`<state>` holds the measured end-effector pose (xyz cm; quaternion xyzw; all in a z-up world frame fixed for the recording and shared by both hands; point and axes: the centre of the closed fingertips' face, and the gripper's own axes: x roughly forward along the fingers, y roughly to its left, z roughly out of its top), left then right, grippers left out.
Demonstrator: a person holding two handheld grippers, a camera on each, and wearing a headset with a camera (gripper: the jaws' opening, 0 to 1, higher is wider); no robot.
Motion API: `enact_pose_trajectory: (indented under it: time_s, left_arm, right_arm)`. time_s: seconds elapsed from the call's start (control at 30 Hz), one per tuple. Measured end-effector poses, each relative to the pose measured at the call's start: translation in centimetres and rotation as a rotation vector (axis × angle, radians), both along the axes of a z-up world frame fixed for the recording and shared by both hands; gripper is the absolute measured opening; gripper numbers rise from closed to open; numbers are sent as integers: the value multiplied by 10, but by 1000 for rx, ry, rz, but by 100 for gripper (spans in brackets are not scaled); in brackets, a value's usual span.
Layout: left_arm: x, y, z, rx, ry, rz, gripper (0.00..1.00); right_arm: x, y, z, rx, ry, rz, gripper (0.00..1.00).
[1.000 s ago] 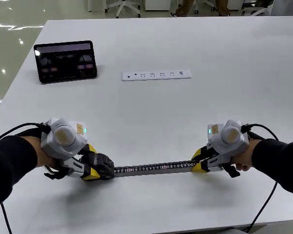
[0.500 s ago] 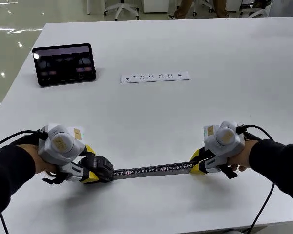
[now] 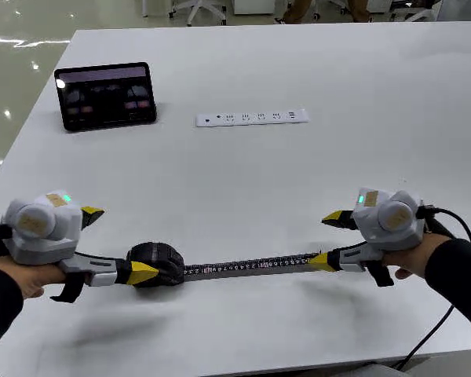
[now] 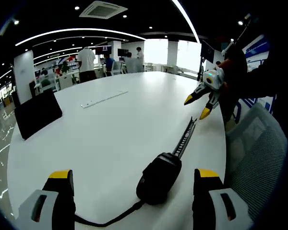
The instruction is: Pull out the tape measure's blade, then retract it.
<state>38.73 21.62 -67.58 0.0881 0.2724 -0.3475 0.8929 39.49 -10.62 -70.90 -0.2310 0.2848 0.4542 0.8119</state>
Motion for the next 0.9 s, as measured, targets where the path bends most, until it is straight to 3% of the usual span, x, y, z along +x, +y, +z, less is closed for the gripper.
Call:
enact_pose_trajectory:
  time_s: [0.1,0.17,0.23,0.37,0.7,0.9]
  left_arm:
    - [-11,17,-4,-5,10,64,100]
    - [-13,25,-1,-13,-14,91,100]
    - [-18,36,1,-34,-11,134,100]
    - [-25,56,5,-20,-38,185,100]
    - [-55,89,7,-9,-67,263,100]
    - [-70,99,8,-9,-63,283,100]
  right_arm:
    - [-11,-16,10,8,-22,-53,63]
    - [-14,-26,11,6,-39,-71,65]
    - [-21,-38,12,5,-48,-99,66]
    - [-37,-57,18,41,-58,-175,72]
    - [-72,-95,23,55,-65,-261,78]
    - [-88,-112,26,73,-51,-309,83]
